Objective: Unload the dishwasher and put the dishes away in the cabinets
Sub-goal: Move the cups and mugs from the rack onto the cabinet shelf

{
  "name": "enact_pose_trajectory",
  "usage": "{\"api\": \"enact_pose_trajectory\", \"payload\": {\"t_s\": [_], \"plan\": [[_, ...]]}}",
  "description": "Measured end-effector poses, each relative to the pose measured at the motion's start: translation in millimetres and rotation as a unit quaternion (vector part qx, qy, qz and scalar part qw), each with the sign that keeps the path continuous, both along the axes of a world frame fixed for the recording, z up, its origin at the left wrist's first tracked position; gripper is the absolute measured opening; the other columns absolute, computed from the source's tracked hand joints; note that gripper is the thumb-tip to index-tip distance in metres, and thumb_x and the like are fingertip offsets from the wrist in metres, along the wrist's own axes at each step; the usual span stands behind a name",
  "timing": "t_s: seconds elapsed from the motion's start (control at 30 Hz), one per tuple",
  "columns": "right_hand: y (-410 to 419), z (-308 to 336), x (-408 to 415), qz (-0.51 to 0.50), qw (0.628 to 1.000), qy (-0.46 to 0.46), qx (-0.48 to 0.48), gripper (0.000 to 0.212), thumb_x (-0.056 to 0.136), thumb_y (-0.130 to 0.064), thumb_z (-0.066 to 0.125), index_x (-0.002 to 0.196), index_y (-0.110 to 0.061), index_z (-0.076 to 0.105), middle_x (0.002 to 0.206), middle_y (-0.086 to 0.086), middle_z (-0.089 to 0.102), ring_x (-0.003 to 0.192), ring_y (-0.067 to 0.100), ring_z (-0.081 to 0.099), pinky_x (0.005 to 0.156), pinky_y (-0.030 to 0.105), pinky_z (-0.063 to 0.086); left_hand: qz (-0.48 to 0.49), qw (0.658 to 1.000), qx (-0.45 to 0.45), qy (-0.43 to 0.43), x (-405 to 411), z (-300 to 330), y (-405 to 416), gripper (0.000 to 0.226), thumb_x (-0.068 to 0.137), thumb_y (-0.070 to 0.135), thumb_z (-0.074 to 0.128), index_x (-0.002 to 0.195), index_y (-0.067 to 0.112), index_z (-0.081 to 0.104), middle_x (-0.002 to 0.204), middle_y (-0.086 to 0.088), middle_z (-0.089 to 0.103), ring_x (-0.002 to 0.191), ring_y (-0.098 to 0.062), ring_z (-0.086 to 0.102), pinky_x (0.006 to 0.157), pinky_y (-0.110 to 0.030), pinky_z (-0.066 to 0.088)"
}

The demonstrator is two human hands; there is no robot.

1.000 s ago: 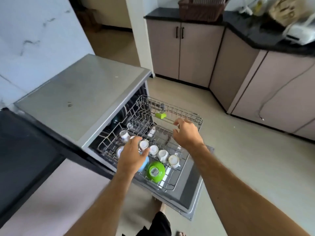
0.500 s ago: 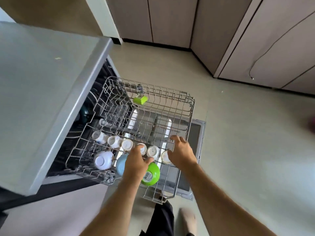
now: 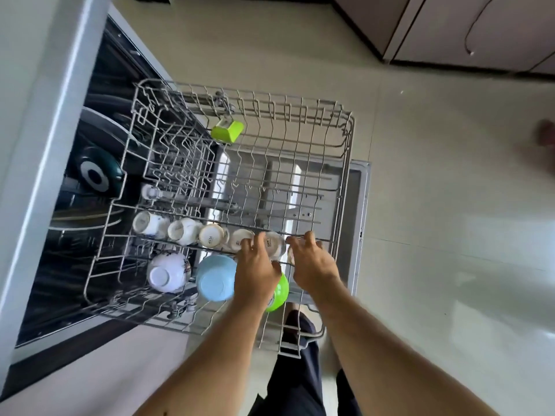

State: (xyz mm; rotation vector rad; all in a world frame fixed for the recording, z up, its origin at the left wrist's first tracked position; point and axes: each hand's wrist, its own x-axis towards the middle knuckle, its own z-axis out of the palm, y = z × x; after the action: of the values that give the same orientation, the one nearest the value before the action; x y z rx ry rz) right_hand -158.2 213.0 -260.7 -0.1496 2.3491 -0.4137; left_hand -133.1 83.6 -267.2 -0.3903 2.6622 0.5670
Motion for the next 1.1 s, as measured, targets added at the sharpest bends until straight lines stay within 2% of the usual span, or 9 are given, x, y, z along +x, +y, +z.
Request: {"api": "enact_pose_trajectory", "payload": {"t_s": [0.13,0.27,0.43,0.53,0.63,0.8,0.97,1.03,1.1], "plan": [[-3.3,-8.6,2.3,0.004,1.0,0.002,0.021,0.056,0.096,-0.003,0.046,0.145,-0.021,0.028,0.133,0.018,0.037,0.109,0.039,0.058,0.087,0.047,0.056,-0.013,0.999,-0.039,-0.003,-3.7,-7.1,5.2,0.064,0.074,0.023,0.072,0.132,0.021,0.045,0.112,-0.012,0.048,0.093,-0.033,0.059,0.075,-0.04,0.051],[-3.9,-11.9,6.0,-0.024,0.999,0.021,0.009,0.054,0.096,0.0,0.045,0.143,-0.022,0.032,0.127,0.017,0.039,0.105,0.039,0.06,0.083,0.048,0.057,-0.012,0.997,-0.075,0.001,-8.1,-9.0,10.3,0.065,0.078,0.039,0.076,0.132,0.02,0.045,0.122,-0.008,0.048,0.093,-0.029,0.064,0.074,-0.038,0.052],[-1.1,-5.9,8.5,-0.04,0.998,0.046,-0.026,0.051,0.09,-0.001,0.053,0.137,-0.017,0.042,0.124,0.013,0.041,0.108,0.034,0.056,0.093,0.039,0.052,-0.007,0.998,-0.052,0.025,-13.6,-21.2,11.4,0.048,0.087,0.027,0.071,0.125,0.018,0.044,0.115,-0.006,0.06,0.083,-0.028,0.069,0.062,-0.038,0.054],[0.9,5.6,7.8,-0.082,0.993,0.075,-0.048,0.057,0.079,-0.008,0.066,0.131,-0.02,0.047,0.112,0.011,0.038,0.088,0.037,0.063,0.078,0.036,0.052,0.005,0.998,-0.028,0.053,-14.1,-24.0,10.5,0.041,0.087,0.019,0.064,0.126,0.015,0.05,0.114,-0.01,0.061,0.079,-0.032,0.07,0.06,-0.039,0.055],[5.7,15.5,6.3,-0.127,0.985,0.093,-0.074,0.054,0.074,-0.017,0.071,0.124,-0.021,0.051,0.1,0.005,0.036,0.078,0.035,0.06,0.066,0.034,0.05,-0.01,0.997,-0.002,0.079,-10.2,-20.4,9.9,0.056,0.075,0.025,0.074,0.125,0.014,0.052,0.114,-0.008,0.059,0.086,-0.028,0.067,0.066,-0.036,0.054],[15.1,36.5,2.1,-0.198,0.963,0.113,-0.141,0.057,0.066,-0.016,0.075,0.118,-0.026,0.055,0.104,0.002,0.035,0.086,0.023,0.052,0.075,0.031,0.054,0.024,0.992,0.028,0.119,-2.6,-3.3,10.9,0.073,0.065,0.037,0.083,0.126,0.014,0.052,0.114,-0.005,0.06,0.097,-0.024,0.059,0.077,-0.038,0.052],[15.5,70.3,-2.2,-0.201,0.949,0.163,-0.182,0.06,0.064,-0.022,0.077,0.119,-0.027,0.054,0.11,-0.004,0.042,0.092,0.026,0.055,0.085,0.034,0.049,0.112,0.976,0.107,0.153,-1.0,40.5,6.3,0.082,0.058,0.05,0.085,0.119,0.007,0.049,0.113,-0.01,0.054,0.102,-0.022,0.05,0.079,-0.036,0.051],[16.4,88.5,-3.6,-0.206,0.942,0.176,-0.2,0.059,0.064,-0.024,0.075,0.118,-0.029,0.051,0.106,-0.007,0.049,0.09,0.024,0.056,0.081,0.033,0.047,0.119,0.972,0.119,0.162,-0.3,64.2,3.3,0.087,0.061,0.057,0.084,0.121,0.006,0.047,0.114,-0.011,0.051,0.102,-0.022,0.048,0.078,-0.033,0.048],[18.3,111.6,-3.1,-0.218,0.933,0.183,-0.222,0.06,0.064,-0.024,0.074,0.117,-0.031,0.046,0.102,-0.007,0.057,0.083,0.021,0.058,0.07,0.029,0.044,0.132,0.967,0.127,0.174,2.8,89.9,-2.0,0.081,0.065,0.048,0.084,0.125,0.009,0.045,0.114,-0.009,0.052,0.102,-0.022,0.05,0.076,-0.032,0.047]]}}
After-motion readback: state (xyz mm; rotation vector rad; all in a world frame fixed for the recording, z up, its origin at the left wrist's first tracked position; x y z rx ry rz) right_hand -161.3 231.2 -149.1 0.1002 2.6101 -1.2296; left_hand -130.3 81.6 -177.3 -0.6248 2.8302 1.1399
